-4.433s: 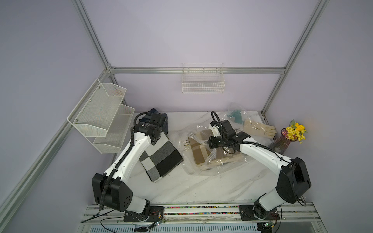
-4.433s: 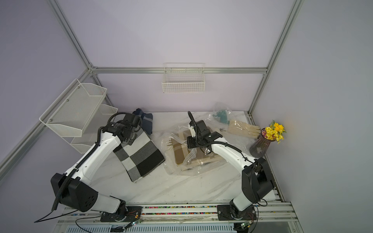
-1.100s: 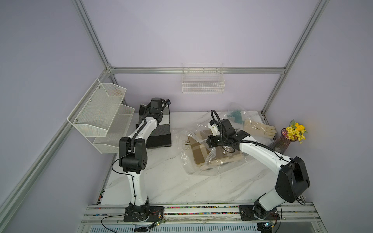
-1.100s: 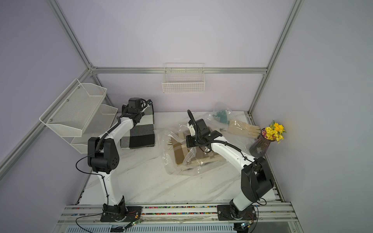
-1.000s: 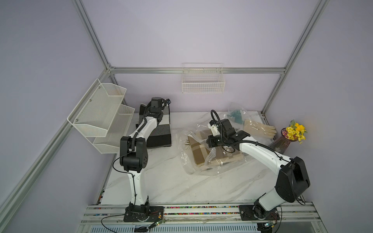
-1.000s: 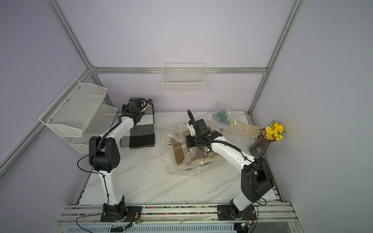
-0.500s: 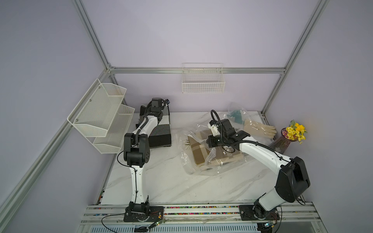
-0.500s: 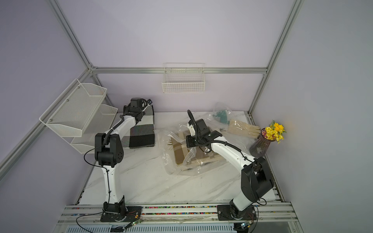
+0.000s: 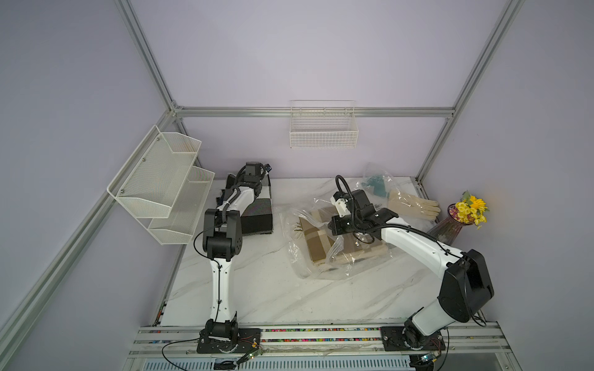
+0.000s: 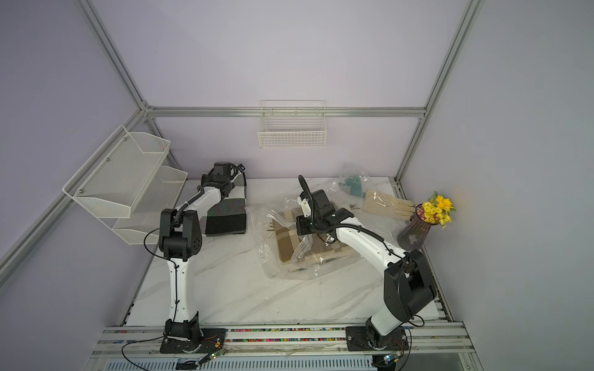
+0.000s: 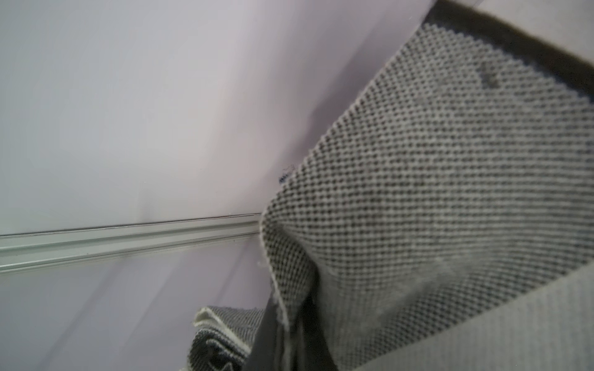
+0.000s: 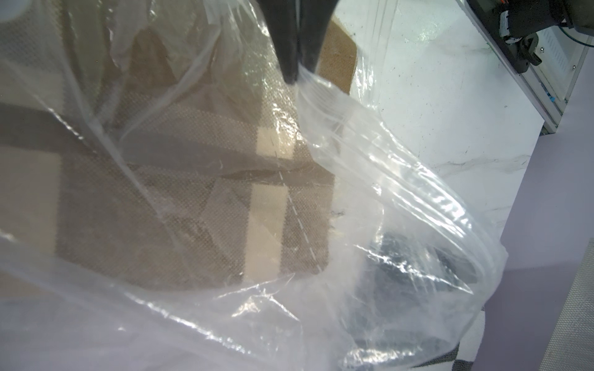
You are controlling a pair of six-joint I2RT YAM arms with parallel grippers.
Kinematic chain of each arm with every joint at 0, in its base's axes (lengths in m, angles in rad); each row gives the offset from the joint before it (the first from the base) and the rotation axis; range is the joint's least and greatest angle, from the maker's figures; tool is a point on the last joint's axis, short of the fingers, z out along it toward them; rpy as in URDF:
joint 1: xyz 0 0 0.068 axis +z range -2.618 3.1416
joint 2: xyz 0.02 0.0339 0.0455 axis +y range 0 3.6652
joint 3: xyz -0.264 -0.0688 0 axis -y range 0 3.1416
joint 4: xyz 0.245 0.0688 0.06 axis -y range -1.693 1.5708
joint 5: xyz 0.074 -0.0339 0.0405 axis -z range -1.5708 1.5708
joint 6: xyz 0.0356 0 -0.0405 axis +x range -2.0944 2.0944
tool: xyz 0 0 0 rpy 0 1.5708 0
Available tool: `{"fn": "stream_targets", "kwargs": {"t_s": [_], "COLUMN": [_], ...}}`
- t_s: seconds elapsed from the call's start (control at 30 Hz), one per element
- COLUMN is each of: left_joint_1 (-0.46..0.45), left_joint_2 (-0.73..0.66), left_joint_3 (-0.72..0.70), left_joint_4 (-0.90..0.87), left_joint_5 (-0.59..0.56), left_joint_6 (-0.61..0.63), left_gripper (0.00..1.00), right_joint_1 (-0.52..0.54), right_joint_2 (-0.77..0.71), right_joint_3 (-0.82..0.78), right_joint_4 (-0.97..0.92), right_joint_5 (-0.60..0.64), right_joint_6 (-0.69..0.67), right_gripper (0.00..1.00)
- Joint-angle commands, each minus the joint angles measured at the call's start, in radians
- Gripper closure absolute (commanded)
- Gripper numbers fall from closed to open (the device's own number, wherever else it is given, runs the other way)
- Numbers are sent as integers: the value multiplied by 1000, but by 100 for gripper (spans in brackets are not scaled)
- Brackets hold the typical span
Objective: Take the scarf out of the vacuum bag
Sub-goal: Place the scarf at the center of the board.
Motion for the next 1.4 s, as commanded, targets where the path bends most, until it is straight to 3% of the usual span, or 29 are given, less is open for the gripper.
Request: {"fn": "stream_targets", "kwargs": {"t_s": [0.0,0.23,0.3,0.47,0.7,0.93,1.1,1.37], "left_joint_1": [2,8,13,27,38,38,35,5], "left_joint_2": [24,82,97,105,93,56,6,-107], "left_joint_3": [60,100,109,109,72,53,-28,-90], "left_joint_4": [36,30,31,59,152,339,702,682], "left_joint_5": [9,-16,-25,-47,-87,-193,-337,-424], "left_joint_6": [-36,-76,-87,-113,-118,-101,-37,-47], "left_gripper": [97,93,87,61,0,0,0,0], "right_joint_1": [-4,-4,-3,-3,1,10,12,15], "right_joint_2": [-22,-31,-39,-46,-44,-29,-30,-28], "right_joint_3": [-15,-20,-24,-31,-29,-13,1,25], "right_joint_4": [36,41,46,82,98,91,77,67], "right_joint_5": [-12,-21,-32,-52,-57,-50,-41,-36], "right_joint_6": [3,0,-3,-2,4,3,0,6], "right_gripper": [100,100,100,100,100,100,100,100]}}
